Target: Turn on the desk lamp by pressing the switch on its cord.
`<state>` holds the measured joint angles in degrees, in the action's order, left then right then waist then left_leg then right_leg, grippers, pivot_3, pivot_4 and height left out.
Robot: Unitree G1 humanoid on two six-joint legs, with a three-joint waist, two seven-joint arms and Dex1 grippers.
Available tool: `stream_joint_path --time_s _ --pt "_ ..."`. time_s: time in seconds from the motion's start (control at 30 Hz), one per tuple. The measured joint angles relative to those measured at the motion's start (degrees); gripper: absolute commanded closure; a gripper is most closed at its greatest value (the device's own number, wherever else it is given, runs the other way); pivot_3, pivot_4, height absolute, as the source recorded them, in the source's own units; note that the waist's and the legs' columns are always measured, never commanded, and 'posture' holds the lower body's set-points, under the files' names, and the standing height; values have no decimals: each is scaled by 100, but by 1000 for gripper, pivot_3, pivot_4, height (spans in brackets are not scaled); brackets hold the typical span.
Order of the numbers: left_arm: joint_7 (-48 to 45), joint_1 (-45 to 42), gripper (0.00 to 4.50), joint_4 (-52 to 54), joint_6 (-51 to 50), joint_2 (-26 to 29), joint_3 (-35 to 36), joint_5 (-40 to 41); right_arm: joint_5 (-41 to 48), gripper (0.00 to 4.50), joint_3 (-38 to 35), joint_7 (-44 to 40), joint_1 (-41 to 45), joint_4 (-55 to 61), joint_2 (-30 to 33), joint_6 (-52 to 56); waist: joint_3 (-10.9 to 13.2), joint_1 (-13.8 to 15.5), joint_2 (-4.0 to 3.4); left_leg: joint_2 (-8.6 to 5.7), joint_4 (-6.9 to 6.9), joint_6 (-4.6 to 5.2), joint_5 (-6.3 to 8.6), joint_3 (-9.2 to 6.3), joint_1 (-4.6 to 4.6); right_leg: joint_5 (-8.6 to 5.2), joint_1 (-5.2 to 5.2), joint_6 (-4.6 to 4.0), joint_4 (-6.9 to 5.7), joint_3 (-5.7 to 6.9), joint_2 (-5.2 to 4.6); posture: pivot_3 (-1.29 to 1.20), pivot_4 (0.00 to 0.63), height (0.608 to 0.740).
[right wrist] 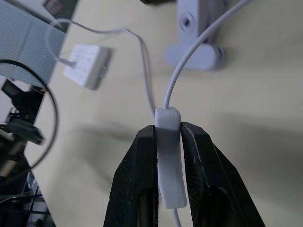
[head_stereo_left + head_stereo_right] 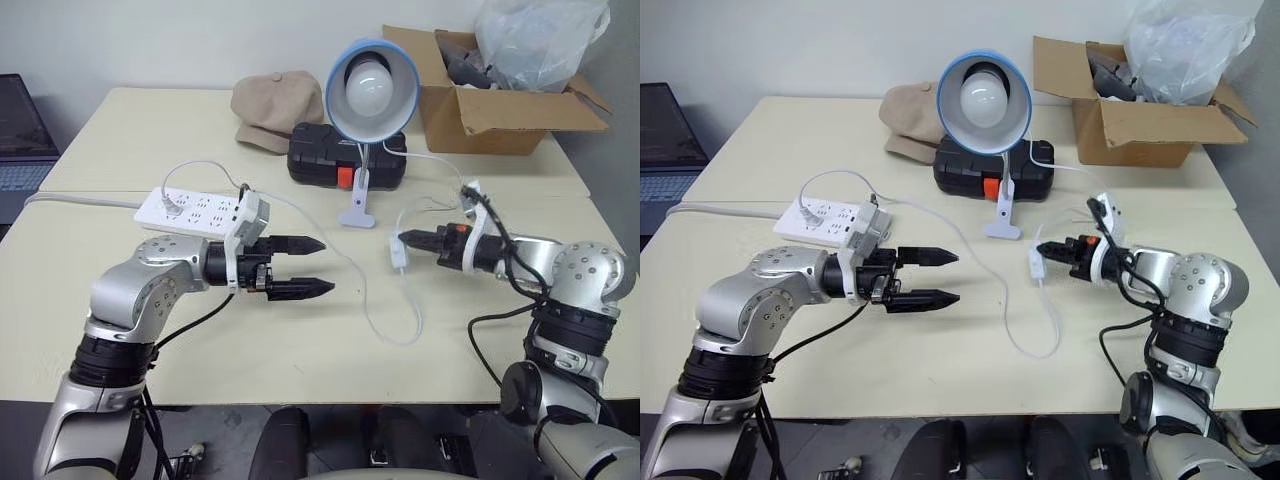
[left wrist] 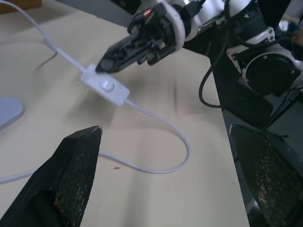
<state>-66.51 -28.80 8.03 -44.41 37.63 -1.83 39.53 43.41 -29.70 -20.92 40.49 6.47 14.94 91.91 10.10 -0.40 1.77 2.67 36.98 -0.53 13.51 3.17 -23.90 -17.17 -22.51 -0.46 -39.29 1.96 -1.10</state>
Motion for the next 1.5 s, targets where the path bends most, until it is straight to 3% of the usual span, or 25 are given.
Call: stream_joint_path --time_s 0.2,0.43,0.63,0.83,1.03,1.5 --pt "491 -461 0 -333 -870 -388 417 717 893 4112 -378 -4 69 178 -163 15 0 1 0 -1 3 0 0 -1 1 0 1 0 -3 1 -2 0 150 740" --pt "1028 -845 0 -698 -2128 -946 838 1814 2027 4112 -823 743 73 232 -576 14 0 -12 0 -1 3 -2 -2 -3 3 0 1 0 -14 0 -3 0 150 740" --pt "1074 -1043 0 -953 -2380 -1115 829 1973 3152 4112 -894 1470 44 230 -712 12 0 -18 0 -2 4 -2 -2 -2 7 0 0 0 -20 -1 -3 0 150 740" --pt "945 -1168 0 -1106 -2407 -1143 728 1977 4811 4112 -113 2351 -400 232 -226 -493 0 -53 0 -3 4 -1 -2 4 4 0 0 0 -13 -4 -3 0 150 740" --pt "813 -1281 0 -1208 -2386 -1179 706 1975 6248 4112 984 3032 -871 401 643 -1573 0 -100 1 -2 4 -1 -1 3 2 -2 0 3 -12 -4 -2 0 150 740" --pt "686 -1231 0 -1157 -2176 -1323 435 1796 6760 4112 1931 2888 -1064 500 1596 -2708 0 -109 2 -1 3 -2 -2 4 1 -12 1 21 -4 -4 -1 0 150 740"
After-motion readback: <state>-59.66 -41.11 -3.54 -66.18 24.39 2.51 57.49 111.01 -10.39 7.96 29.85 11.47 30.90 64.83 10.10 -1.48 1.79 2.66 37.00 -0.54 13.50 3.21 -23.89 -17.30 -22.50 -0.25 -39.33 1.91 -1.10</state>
